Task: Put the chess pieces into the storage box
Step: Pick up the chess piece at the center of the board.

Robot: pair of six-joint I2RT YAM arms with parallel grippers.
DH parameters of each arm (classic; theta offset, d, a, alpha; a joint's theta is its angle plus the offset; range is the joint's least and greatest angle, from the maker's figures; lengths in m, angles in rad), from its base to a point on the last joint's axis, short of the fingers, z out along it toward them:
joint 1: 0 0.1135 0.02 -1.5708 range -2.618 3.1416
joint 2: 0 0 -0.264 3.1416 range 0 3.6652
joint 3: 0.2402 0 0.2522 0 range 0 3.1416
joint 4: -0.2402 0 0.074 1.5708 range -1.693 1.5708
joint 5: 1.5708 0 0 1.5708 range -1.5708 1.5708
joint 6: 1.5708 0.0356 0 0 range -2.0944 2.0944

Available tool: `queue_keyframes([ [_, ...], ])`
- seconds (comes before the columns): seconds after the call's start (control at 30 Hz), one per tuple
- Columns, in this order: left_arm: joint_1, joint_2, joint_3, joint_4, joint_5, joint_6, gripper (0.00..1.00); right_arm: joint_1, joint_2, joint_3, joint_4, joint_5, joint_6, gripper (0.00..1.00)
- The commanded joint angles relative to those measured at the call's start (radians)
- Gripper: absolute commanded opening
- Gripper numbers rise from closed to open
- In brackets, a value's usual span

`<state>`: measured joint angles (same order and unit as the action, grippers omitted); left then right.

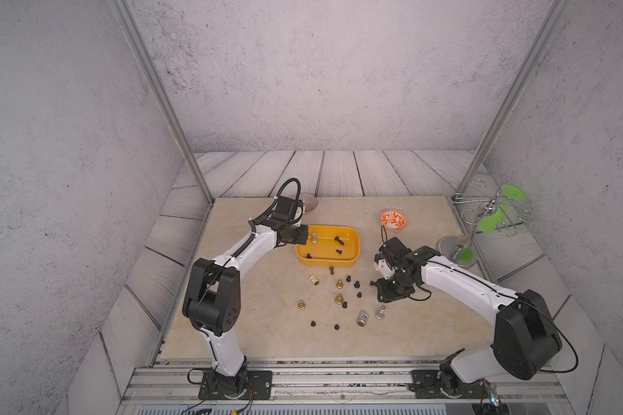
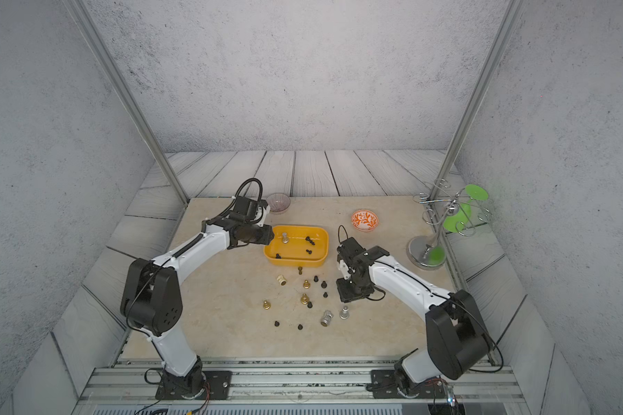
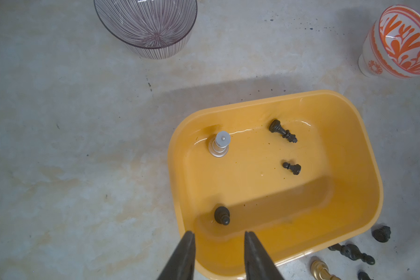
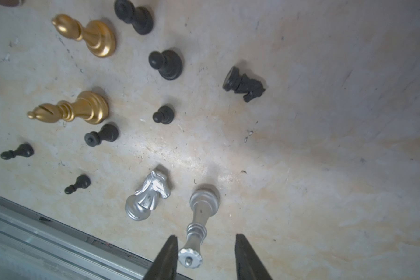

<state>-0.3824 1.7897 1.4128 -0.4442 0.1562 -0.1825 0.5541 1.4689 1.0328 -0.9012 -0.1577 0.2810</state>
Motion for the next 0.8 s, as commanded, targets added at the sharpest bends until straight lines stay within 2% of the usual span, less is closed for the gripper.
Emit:
queue_keyframes([
  [0.0,0.008,-0.009,-0.006,-0.005,0.018,-0.002,0.37,0.014,-0.013,-0.008,-0.029,-0.002,0.009,0.41],
  [0.77,0.008,0.003,-0.003,-0.011,0.032,-0.005,0.37,0.062,0.053,-0.03,-0.034,-0.008,0.006,0.4],
])
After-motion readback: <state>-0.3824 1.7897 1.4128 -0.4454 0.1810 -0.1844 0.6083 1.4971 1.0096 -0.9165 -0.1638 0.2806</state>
